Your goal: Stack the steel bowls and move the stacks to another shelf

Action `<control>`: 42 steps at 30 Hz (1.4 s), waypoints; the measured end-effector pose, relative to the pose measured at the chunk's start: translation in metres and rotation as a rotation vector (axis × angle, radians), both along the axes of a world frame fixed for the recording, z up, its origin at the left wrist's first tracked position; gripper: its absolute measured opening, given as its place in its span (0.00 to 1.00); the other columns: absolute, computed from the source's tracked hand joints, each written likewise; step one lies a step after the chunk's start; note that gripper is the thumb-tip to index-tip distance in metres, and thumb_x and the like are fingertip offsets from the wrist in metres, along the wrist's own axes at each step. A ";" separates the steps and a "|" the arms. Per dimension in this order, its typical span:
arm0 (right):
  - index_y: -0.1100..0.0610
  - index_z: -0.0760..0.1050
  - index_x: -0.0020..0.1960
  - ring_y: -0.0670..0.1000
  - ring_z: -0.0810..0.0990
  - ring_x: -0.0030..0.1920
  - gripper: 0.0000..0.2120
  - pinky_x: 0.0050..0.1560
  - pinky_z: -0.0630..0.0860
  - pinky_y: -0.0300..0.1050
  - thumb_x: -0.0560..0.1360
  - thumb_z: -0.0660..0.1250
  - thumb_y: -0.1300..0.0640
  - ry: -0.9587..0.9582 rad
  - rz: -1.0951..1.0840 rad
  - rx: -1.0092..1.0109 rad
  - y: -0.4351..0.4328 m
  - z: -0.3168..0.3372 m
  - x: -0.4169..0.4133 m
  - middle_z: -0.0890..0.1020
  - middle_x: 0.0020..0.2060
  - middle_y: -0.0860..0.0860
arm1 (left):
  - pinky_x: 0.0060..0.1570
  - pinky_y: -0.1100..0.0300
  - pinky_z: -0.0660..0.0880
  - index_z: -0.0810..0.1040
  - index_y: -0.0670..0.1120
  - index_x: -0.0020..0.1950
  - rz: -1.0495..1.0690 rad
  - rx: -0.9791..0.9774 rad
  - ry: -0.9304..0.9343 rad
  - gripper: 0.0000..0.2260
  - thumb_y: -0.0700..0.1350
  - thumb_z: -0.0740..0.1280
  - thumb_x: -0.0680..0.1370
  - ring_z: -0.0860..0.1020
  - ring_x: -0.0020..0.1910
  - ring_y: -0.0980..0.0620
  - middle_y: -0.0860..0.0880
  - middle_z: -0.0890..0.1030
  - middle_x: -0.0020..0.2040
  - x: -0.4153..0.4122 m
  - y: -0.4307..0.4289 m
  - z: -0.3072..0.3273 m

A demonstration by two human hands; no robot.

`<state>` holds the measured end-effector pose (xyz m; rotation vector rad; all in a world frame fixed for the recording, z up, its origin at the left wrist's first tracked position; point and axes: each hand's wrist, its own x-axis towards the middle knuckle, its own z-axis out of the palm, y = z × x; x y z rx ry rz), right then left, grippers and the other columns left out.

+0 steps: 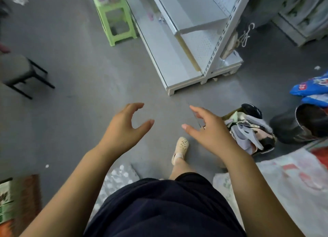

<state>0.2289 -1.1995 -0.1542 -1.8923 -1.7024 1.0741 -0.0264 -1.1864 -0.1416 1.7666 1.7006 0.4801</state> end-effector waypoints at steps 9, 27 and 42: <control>0.50 0.70 0.77 0.45 0.72 0.72 0.30 0.63 0.62 0.30 0.77 0.75 0.49 -0.023 0.218 0.116 0.199 0.032 0.011 0.76 0.72 0.46 | 0.63 0.64 0.63 0.71 0.50 0.74 0.179 0.095 0.021 0.27 0.57 0.71 0.77 0.71 0.70 0.55 0.53 0.75 0.71 0.009 0.150 0.018; 0.46 0.67 0.78 0.45 0.69 0.75 0.29 0.69 0.63 0.38 0.79 0.71 0.45 -0.042 0.427 0.176 0.480 0.055 -0.083 0.71 0.75 0.43 | 0.63 0.61 0.66 0.71 0.49 0.73 0.454 0.185 0.071 0.27 0.58 0.71 0.77 0.72 0.70 0.52 0.52 0.75 0.70 -0.078 0.371 0.026; 0.48 0.70 0.76 0.43 0.74 0.70 0.27 0.73 0.70 0.45 0.79 0.72 0.47 0.061 0.039 0.271 0.649 0.083 -0.205 0.75 0.72 0.43 | 0.63 0.63 0.65 0.72 0.49 0.73 0.159 0.277 0.049 0.26 0.55 0.72 0.77 0.72 0.70 0.54 0.53 0.76 0.69 -0.217 0.627 0.082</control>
